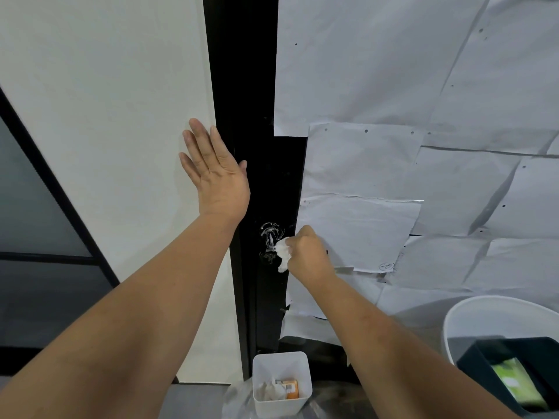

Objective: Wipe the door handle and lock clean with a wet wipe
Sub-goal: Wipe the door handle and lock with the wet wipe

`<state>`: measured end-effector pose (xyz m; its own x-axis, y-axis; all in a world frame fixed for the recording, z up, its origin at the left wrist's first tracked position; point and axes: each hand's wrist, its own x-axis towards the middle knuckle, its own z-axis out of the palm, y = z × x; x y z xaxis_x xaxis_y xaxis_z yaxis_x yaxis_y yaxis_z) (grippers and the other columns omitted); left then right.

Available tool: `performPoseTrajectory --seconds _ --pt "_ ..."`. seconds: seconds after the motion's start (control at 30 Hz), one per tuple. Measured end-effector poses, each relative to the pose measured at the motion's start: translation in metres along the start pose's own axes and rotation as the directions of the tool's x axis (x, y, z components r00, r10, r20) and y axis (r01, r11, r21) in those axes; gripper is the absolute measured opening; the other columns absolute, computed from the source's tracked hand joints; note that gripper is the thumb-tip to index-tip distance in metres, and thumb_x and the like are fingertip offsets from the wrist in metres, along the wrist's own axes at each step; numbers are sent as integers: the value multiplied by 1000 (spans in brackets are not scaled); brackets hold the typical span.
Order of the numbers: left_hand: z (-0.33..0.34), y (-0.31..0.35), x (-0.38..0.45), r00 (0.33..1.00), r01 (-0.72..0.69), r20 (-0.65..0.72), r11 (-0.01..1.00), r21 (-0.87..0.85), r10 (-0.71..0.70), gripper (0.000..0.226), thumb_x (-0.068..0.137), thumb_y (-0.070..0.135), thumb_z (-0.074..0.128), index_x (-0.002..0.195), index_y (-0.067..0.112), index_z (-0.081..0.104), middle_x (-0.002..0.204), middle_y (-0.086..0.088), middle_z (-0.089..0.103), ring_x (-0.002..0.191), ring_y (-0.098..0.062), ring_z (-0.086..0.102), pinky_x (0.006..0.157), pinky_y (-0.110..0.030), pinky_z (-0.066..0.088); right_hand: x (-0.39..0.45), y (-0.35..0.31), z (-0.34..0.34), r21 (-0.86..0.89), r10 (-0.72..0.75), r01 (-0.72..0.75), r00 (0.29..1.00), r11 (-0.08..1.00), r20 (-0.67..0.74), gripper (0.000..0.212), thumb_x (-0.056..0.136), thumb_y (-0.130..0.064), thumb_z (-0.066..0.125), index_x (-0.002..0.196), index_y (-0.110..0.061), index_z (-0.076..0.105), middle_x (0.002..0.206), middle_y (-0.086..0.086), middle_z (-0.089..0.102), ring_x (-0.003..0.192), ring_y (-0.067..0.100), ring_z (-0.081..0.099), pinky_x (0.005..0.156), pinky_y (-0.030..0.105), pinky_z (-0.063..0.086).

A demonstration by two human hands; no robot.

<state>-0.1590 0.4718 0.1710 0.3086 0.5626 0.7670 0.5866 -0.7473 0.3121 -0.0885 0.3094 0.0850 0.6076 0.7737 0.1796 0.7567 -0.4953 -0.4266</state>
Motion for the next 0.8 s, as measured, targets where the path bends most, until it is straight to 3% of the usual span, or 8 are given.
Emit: performPoseTrajectory --seconds 0.1,0.2,0.33,0.4,0.5,0.6,0.7,0.8 --pt "-1 1 0 1000 5 2 1000 1 -5 72 101 31 41 149 -7 2 155 -34 0 144 -49 -1 117 -61 4 -2 9 1 -110 -2 -7 997 994 -83 18 73 0 69 71 -12 56 89 8 39 82 29 48 55 23 33" --pt "-1 1 1 1000 3 4 1000 -1 -3 73 100 30 41 150 -6 2 156 -34 0 145 -49 -1 116 -61 3 -8 0 7 -215 -115 97 990 972 -77 16 72 10 53 73 -5 48 88 6 32 82 23 39 52 26 29" --pt "0 0 0 1000 1 2 1000 -5 -1 73 101 31 39 149 -7 0 155 -34 0 144 -49 -1 116 -62 4 -21 -16 14 -208 -277 264 960 942 -34 16 67 16 59 74 1 60 81 8 39 71 22 41 50 28 36" --pt "0 0 0 1000 0 7 1000 -6 0 73 101 31 39 149 -7 0 155 -34 -1 144 -49 -1 117 -62 3 -22 -13 14 -100 -206 199 976 975 -76 14 72 8 60 82 -2 64 88 12 49 79 27 50 58 33 43" --pt "-1 1 0 1000 8 7 1000 -12 -8 73 101 31 39 149 -7 0 155 -34 -1 144 -49 -1 117 -62 4 -15 -1 5 -42 -41 34 985 999 -166 23 81 -5 52 101 -11 62 106 11 48 95 26 47 75 30 38" --pt "-1 1 0 1000 9 11 1000 -12 -9 73 101 32 38 149 -7 -1 155 -34 -1 144 -50 -1 117 -62 5 -16 -3 6 -60 -58 49 986 997 -155 17 82 0 52 94 -8 61 100 10 47 90 24 46 71 33 44" --pt "-1 0 0 1000 5 2 1000 -6 -5 72 101 31 39 149 -7 2 155 -35 1 144 -50 0 116 -63 6 -20 -8 14 -125 -170 152 975 980 -144 17 75 3 64 73 -13 66 77 2 51 72 18 41 53 30 38" --pt "-1 0 0 1000 4 1 1000 -7 -4 72 100 31 40 149 -8 4 155 -35 2 144 -50 1 116 -63 7 -7 -2 -3 88 -19 35 984 996 -178 19 84 -2 54 80 -11 69 78 3 57 76 21 49 63 33 43"
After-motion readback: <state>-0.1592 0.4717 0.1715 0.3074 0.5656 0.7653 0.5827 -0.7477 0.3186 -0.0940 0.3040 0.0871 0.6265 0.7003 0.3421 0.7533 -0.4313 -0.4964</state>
